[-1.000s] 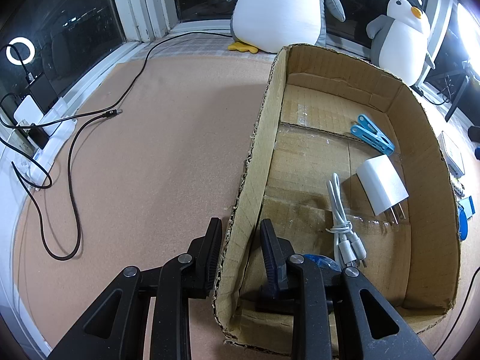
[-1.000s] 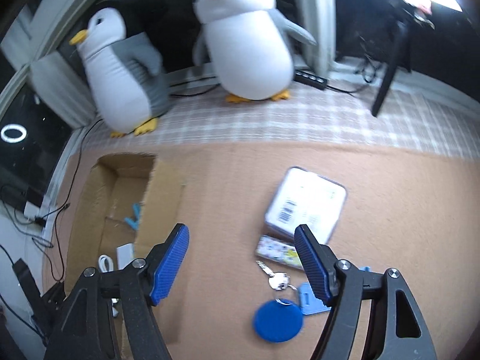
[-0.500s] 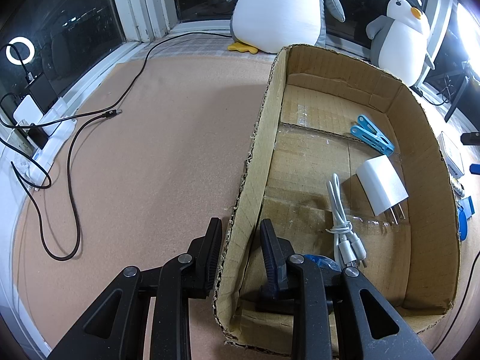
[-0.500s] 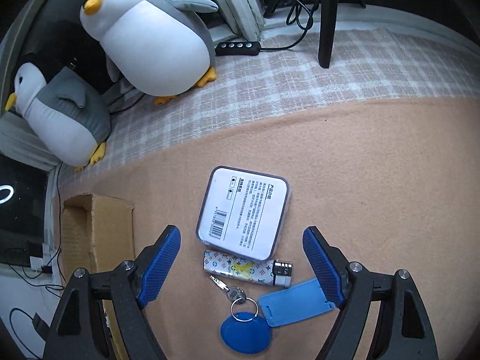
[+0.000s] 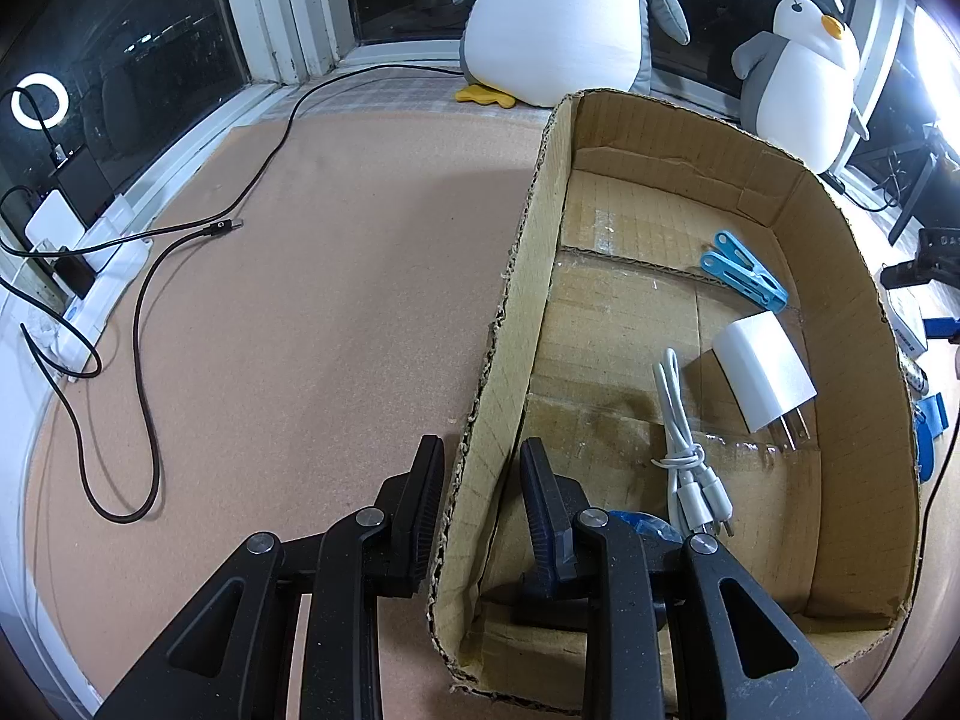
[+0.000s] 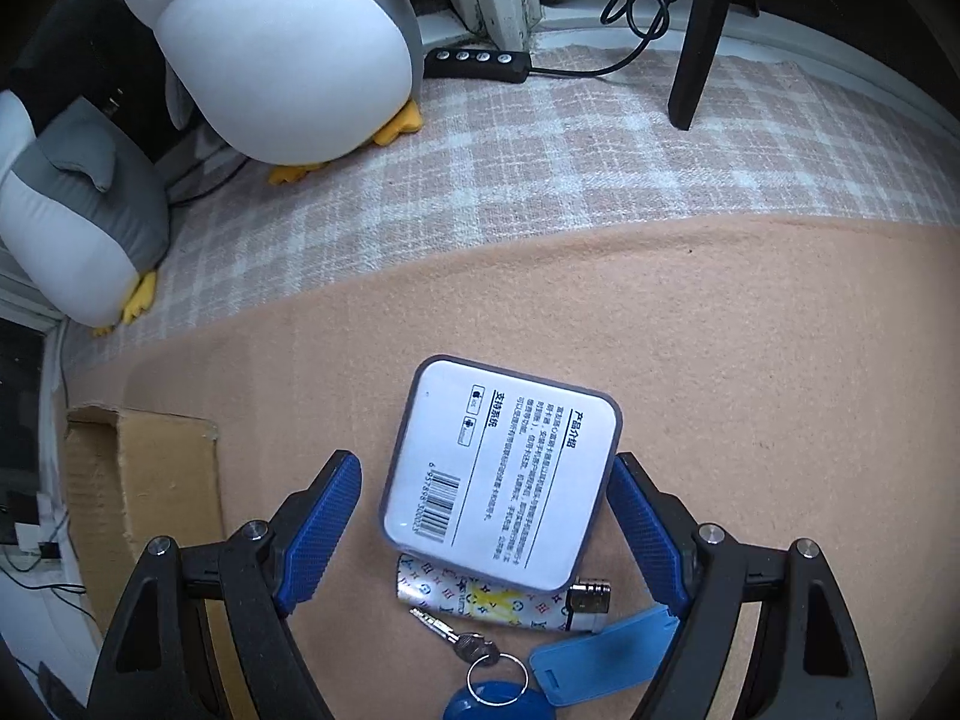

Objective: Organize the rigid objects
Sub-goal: 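Move the right tool to the white square power bank and close on it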

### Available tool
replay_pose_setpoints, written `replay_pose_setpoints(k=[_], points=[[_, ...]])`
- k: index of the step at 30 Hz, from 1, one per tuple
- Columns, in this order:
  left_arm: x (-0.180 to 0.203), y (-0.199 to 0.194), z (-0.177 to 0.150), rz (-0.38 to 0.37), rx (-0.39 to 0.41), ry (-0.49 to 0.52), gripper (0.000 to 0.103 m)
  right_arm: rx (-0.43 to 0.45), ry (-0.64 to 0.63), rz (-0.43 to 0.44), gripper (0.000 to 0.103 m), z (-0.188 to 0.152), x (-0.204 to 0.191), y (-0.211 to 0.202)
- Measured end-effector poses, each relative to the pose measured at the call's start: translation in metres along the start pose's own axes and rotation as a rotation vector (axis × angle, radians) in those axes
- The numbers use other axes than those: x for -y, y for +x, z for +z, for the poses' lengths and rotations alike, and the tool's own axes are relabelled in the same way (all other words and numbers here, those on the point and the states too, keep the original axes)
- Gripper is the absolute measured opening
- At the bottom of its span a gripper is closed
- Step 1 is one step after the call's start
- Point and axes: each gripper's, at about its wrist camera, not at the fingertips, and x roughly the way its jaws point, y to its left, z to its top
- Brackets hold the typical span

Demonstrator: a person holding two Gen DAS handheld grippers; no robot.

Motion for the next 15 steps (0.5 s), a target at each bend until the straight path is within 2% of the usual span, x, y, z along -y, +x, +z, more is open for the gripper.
replay_pose_setpoints(k=[11, 15], points=[[0.001, 0.000, 0.001, 0.001, 0.000, 0.001, 0.028, -0.025, -0.018, -0.063, 0.080, 0.005, 0.002, 0.010], [0.001, 0.000, 0.001, 0.001, 0.001, 0.001, 0.028, -0.044, -0.051, -0.086, 0.076, 0.005, -0.004, 0.013]])
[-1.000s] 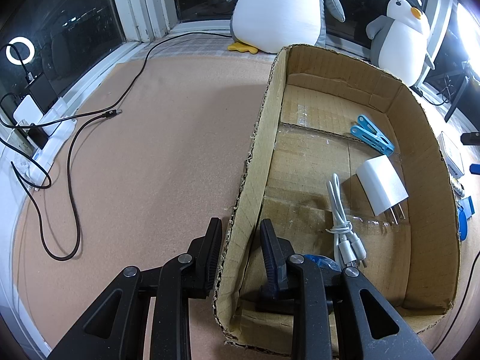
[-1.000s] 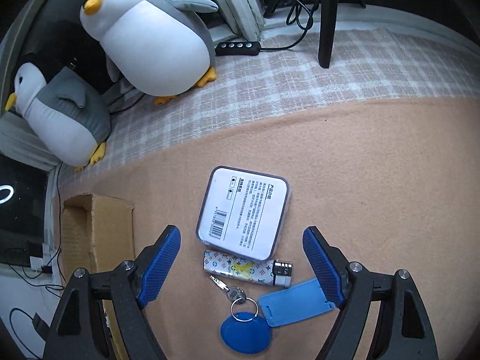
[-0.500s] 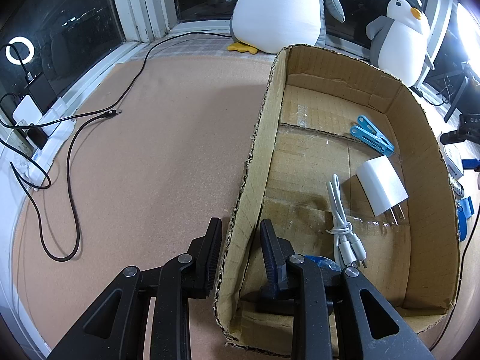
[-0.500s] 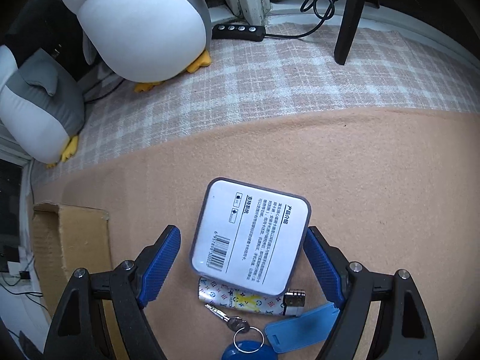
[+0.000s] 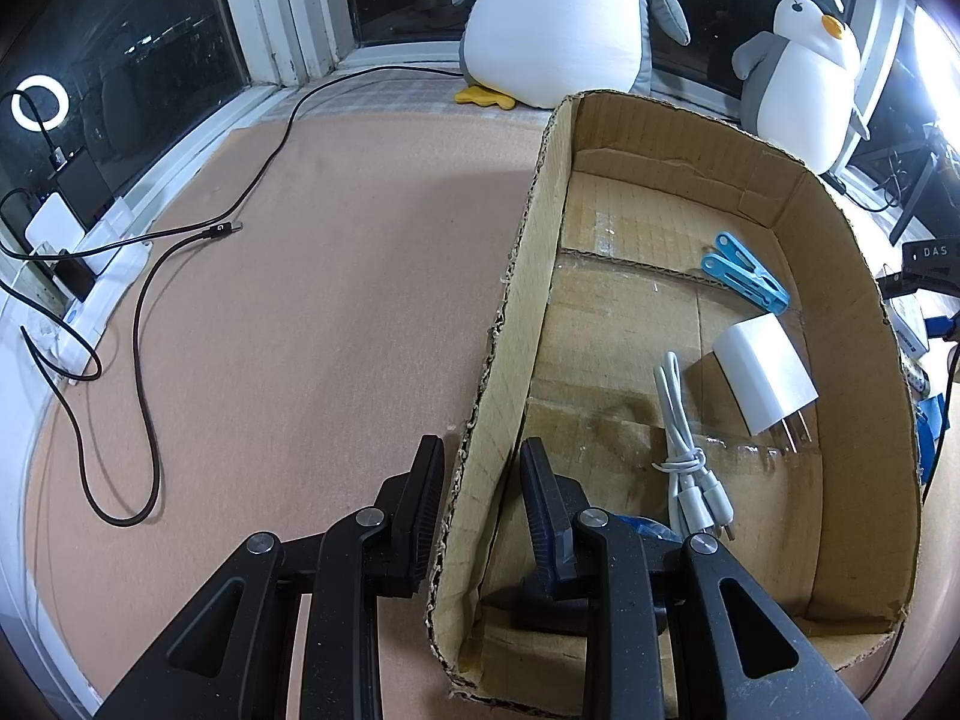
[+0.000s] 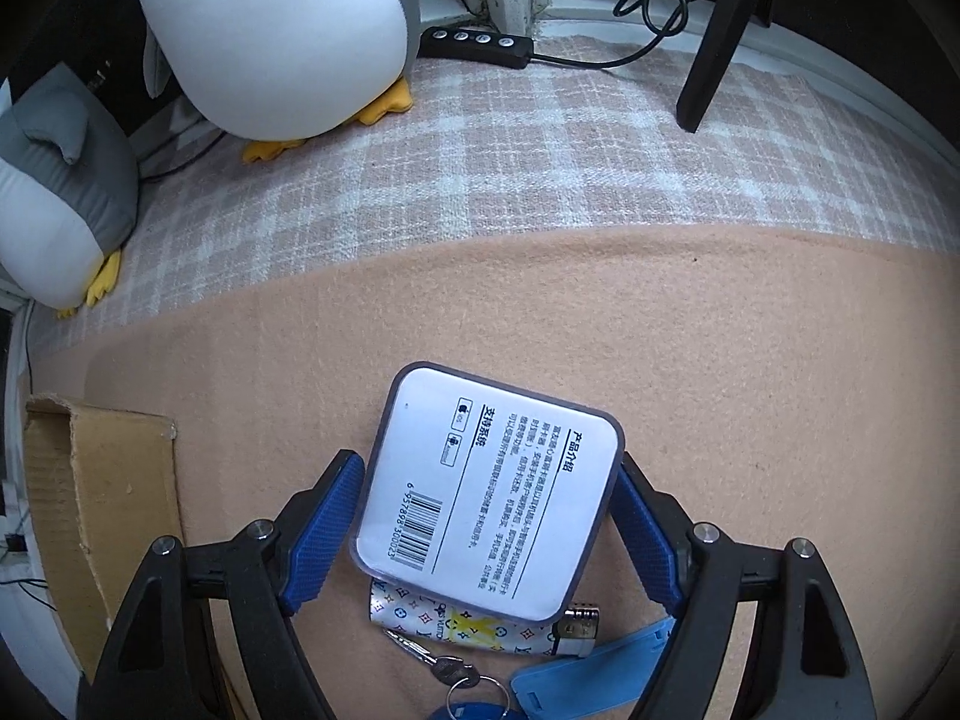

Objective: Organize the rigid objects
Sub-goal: 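Move the right tool to the white square power bank and close on it, then carry the power bank into the box and open the right tool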

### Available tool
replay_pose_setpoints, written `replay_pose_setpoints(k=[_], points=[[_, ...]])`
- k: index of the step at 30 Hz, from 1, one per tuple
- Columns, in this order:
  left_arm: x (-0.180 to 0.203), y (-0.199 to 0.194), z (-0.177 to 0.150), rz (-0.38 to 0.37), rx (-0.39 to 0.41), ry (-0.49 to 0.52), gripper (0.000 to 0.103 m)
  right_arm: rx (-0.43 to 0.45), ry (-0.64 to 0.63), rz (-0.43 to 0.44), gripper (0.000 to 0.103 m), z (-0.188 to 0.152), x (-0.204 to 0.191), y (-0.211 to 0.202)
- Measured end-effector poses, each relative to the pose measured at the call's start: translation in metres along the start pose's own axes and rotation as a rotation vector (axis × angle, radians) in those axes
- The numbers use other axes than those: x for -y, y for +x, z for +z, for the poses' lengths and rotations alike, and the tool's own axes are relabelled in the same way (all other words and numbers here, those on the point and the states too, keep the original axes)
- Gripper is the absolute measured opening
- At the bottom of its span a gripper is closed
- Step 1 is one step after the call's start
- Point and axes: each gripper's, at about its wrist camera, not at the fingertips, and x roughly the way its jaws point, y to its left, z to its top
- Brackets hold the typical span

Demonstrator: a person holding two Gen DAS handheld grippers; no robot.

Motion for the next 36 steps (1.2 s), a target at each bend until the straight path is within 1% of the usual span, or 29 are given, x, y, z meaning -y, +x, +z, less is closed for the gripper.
replay_pose_setpoints(k=[4, 8, 13, 17, 22, 25, 27, 28, 30, 36], points=[[0.001, 0.000, 0.000, -0.001, 0.000, 0.000, 0.028, -0.003, -0.003, -0.007, 0.075, -0.001, -0.006, 0.000], [0.001, 0.000, 0.001, -0.002, 0.000, -0.001, 0.028, 0.005, -0.012, 0.010, 0.072, -0.006, -0.008, -0.003], [0.001, 0.000, 0.001, -0.001, 0.001, 0.000, 0.028, 0.021, 0.013, 0.028, 0.071, -0.006, 0.007, -0.010], [0.001, 0.000, 0.001, -0.002, 0.001, -0.001, 0.028, 0.050, -0.013, 0.047, 0.071, -0.006, 0.018, -0.019], [0.001, 0.000, 0.001, -0.002, 0.001, 0.000, 0.028, 0.082, -0.029, 0.057, 0.070, -0.013, 0.019, -0.033], [0.001, 0.000, 0.001, -0.002, 0.001, 0.000, 0.028, 0.092, -0.046, 0.051, 0.070, -0.013, 0.011, -0.036], [0.001, 0.000, 0.001, -0.002, 0.001, 0.000, 0.028, 0.096, -0.050, 0.061, 0.070, -0.014, 0.009, -0.040], [0.001, 0.000, 0.000, -0.001, 0.001, 0.000, 0.028, 0.103, -0.029, 0.071, 0.070, -0.014, 0.008, -0.044], [0.001, 0.000, 0.001, -0.002, 0.002, -0.002, 0.028, 0.115, -0.040, 0.091, 0.070, -0.019, 0.010, -0.054], [0.001, 0.000, 0.003, -0.003, 0.002, -0.002, 0.028, 0.165, -0.120, 0.154, 0.070, -0.025, -0.026, -0.080]])
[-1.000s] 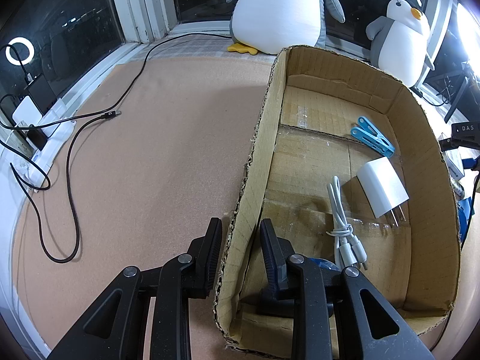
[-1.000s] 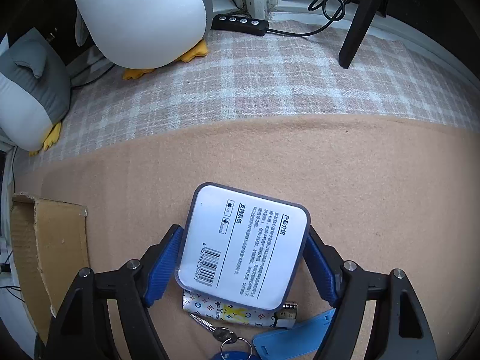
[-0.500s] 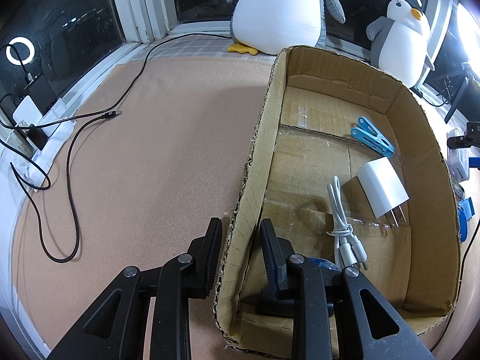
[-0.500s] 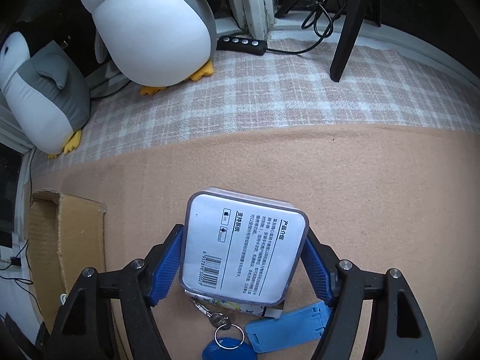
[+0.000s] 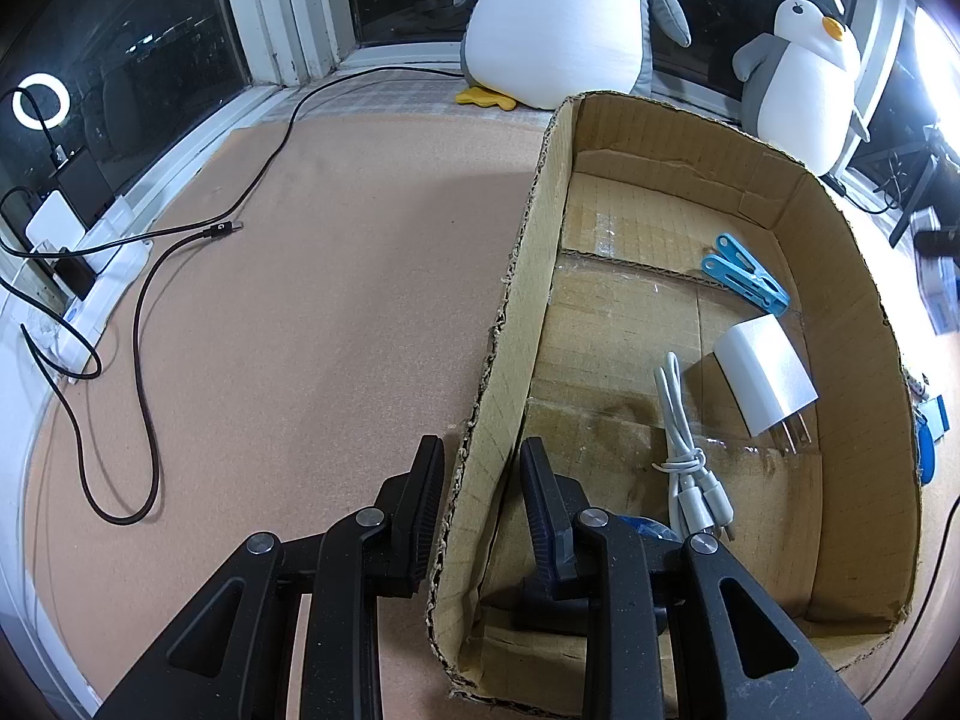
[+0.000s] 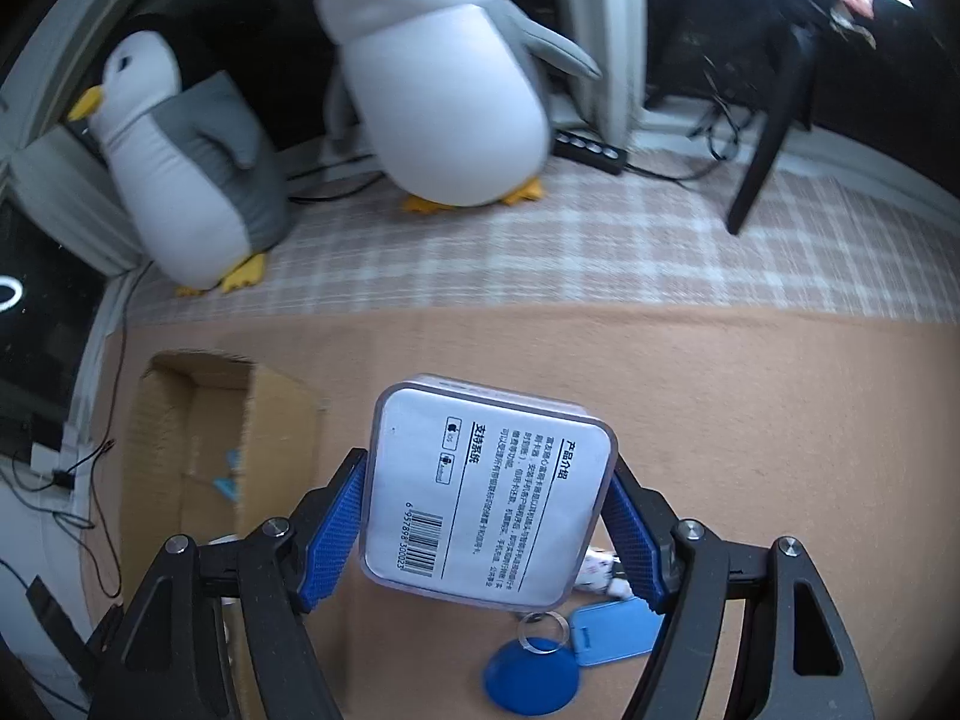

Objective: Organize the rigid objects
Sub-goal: 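Carry the power bank into the box and open the right tool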

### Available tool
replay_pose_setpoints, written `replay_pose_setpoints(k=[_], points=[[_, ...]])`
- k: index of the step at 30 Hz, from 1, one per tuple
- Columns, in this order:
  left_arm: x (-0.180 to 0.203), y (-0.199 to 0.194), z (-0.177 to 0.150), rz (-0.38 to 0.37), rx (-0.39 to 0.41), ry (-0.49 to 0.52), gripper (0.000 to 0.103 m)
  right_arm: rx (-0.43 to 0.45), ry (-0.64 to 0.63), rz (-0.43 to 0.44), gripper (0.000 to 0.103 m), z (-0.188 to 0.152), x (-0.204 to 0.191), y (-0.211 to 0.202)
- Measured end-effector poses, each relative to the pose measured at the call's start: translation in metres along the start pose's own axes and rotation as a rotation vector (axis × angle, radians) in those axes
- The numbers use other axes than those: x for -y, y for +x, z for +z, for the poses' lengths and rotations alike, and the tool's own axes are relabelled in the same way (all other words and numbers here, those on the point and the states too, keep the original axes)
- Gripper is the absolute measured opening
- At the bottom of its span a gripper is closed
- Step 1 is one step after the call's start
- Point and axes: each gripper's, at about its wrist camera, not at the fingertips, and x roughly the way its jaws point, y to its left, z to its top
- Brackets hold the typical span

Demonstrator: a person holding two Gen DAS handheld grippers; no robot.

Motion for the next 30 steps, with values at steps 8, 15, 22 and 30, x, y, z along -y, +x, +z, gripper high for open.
replay_pose_setpoints(k=[8, 15, 22, 30], points=[[-0.002, 0.000, 0.000, -0.004, 0.001, -0.003, 0.028, 0.017, -0.133, 0.073, 0.070, -0.004, -0.061, -0.015], [-0.002, 0.000, 0.000, -0.008, 0.002, -0.006, 0.028, 0.010, -0.234, 0.120, 0.070, -0.011, -0.115, -0.009], [-0.003, 0.001, -0.001, -0.010, 0.003, -0.008, 0.028, -0.014, -0.304, 0.144, 0.071, -0.017, -0.154, 0.010], [-0.003, 0.001, -0.001, -0.012, 0.004, -0.010, 0.028, -0.036, -0.333, 0.166, 0.071, -0.020, -0.180, 0.032]])
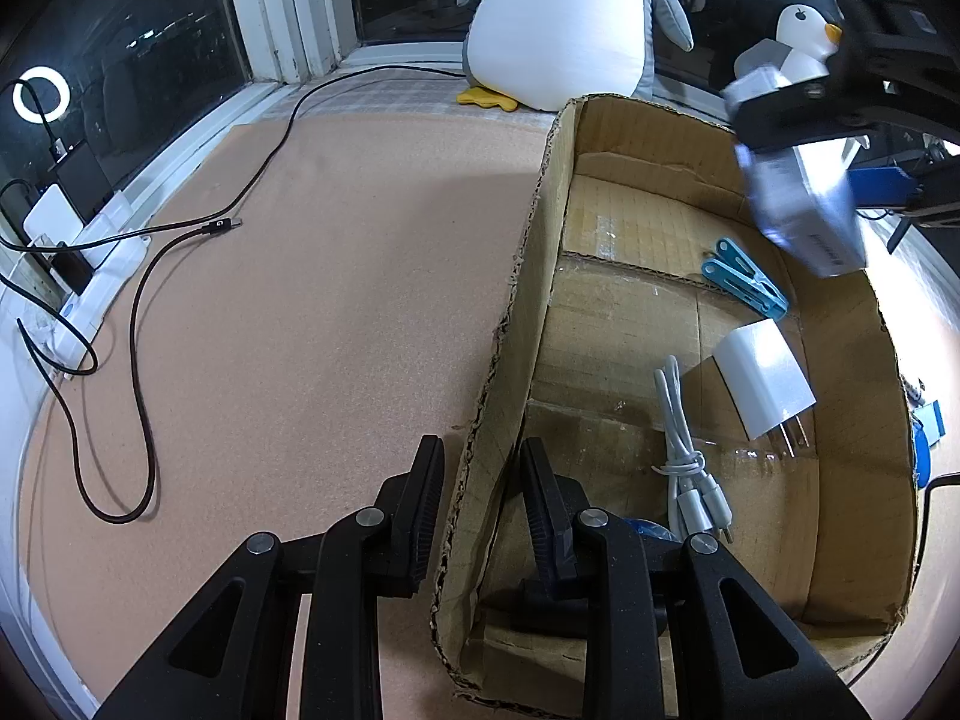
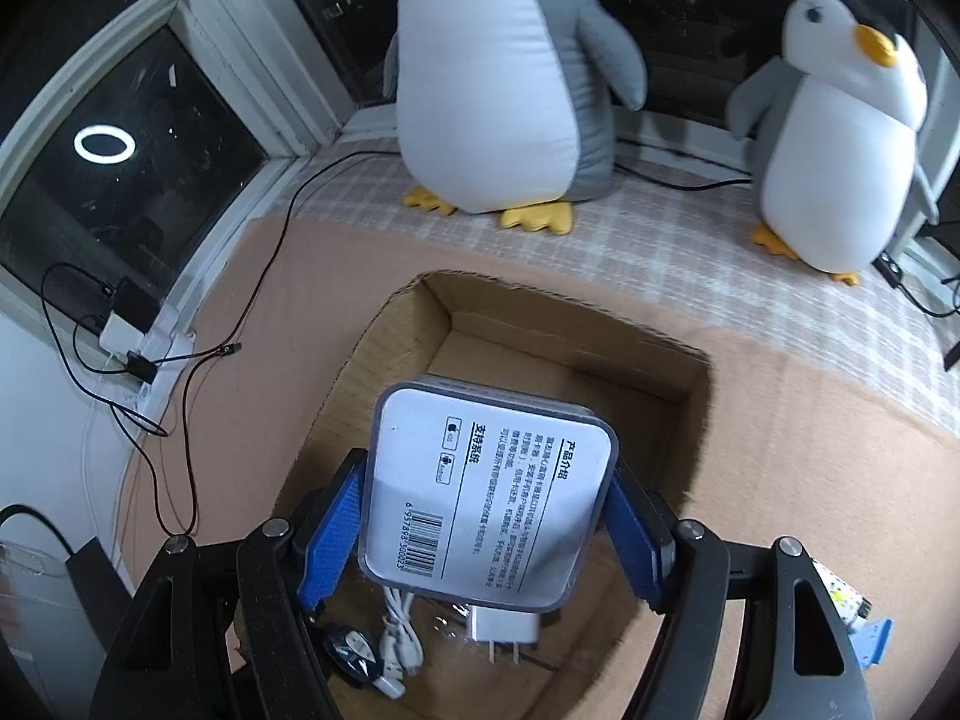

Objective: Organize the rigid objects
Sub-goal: 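Carry the power bank into the box and open the right tool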

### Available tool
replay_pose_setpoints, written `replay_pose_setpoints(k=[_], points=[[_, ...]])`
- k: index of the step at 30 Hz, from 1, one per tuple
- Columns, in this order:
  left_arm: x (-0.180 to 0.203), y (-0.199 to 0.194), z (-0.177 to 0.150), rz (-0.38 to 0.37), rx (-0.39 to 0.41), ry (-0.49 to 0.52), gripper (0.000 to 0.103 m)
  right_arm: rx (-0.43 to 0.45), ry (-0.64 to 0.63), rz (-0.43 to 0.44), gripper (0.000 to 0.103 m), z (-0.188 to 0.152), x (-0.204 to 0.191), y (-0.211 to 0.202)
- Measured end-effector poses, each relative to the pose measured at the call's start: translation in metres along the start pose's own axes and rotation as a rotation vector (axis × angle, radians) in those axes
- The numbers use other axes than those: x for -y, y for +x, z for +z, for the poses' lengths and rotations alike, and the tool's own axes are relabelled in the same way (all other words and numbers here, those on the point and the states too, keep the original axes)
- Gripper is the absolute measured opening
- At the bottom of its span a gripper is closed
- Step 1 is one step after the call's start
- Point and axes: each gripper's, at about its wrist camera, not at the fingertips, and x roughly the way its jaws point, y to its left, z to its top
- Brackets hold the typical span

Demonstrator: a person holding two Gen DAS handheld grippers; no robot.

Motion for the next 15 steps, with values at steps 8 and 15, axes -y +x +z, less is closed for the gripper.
replay_pose_setpoints(k=[8, 15], points=[[0.000, 0.000, 0.000, 0.000, 0.000, 0.000, 0.028, -0.039, 0.002, 0.019, 0.071, 0.004, -0.013, 0.032], [0.000, 0.000, 0.000, -0.001, 0.000, -0.001, 0.028, -0.071, -0.011, 0.010, 0.071, 0.004, -0.019, 0.049]])
